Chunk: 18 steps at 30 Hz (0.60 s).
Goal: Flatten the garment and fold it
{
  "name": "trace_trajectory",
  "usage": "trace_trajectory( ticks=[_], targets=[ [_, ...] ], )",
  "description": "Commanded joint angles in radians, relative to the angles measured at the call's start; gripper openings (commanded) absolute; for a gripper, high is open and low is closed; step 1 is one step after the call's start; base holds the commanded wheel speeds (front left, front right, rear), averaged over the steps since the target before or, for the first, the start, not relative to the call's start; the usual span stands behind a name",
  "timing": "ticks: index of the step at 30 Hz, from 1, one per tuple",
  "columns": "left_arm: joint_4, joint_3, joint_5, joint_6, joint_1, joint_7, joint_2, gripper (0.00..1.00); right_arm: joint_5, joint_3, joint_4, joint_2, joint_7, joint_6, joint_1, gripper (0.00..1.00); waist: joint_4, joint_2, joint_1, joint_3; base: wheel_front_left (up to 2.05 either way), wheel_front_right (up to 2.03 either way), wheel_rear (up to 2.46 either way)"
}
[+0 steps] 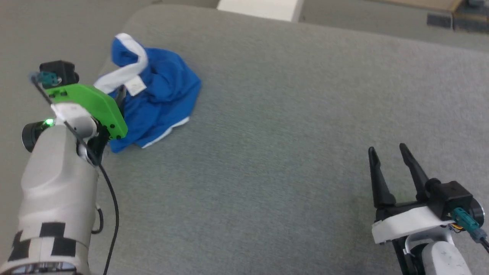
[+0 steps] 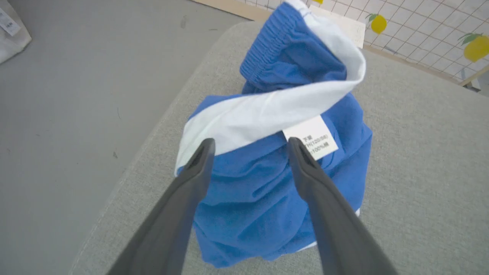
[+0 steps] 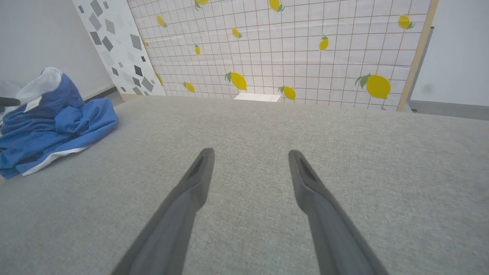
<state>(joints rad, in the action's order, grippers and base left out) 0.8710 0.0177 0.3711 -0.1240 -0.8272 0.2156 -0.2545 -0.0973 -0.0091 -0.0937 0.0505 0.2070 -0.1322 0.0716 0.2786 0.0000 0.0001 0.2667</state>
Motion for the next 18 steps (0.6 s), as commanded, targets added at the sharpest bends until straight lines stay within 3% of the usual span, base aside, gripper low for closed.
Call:
trace_trajectory(
  ticks=[1,10,14,15,16,17,18],
  targets=[
    [0.022,0.007,0.012,-0.006,-0.028,0.031,-0.009,1.0,0.007,-0.003,0.009,0.0,0.0,0.002,0.019,1.0,-0.068,0.0,-0.0001,0.085,0.0,0.0,0.0],
    [0.166,0.059,-0.017,0.046,-0.07,0.201,-0.009,1.0,0.012,-0.004,0.033,0.0,-0.001,0.002,0.036,1.0,-0.072,0.0,-0.0001,0.14,0.0,0.0,0.0],
    [0.197,0.066,-0.008,0.045,-0.068,0.225,0.01,1.0,0.014,-0.003,0.034,0.0,-0.004,0.002,0.039,1.0,-0.06,0.0,-0.0001,0.144,0.0,0.0,0.0],
    [0.199,0.068,-0.007,0.044,-0.067,0.22,0.014,0.93,0.015,-0.002,0.034,0.0,-0.005,0.002,0.04,1.0,-0.057,0.0,-0.0001,0.143,0.0,0.0,0.0],
    [0.198,0.067,-0.004,0.044,-0.067,0.207,0.018,0.22,0.016,-0.003,0.034,0.0,-0.005,0.002,0.041,1.0,-0.052,0.0,-0.0001,0.142,0.0,0.0,0.0],
    [0.197,0.066,-0.003,0.045,-0.066,0.191,0.019,0.0,0.016,-0.002,0.033,0.0,-0.005,0.002,0.043,1.0,-0.049,0.0,-0.0001,0.139,0.0,0.0,0.0],
    [0.198,0.066,-0.002,0.047,-0.064,0.175,0.02,0.0,0.015,-0.001,0.03,0.0,-0.005,0.002,0.044,1.0,-0.044,0.0,-0.0001,0.133,0.0,0.0,0.0]
  ],
)
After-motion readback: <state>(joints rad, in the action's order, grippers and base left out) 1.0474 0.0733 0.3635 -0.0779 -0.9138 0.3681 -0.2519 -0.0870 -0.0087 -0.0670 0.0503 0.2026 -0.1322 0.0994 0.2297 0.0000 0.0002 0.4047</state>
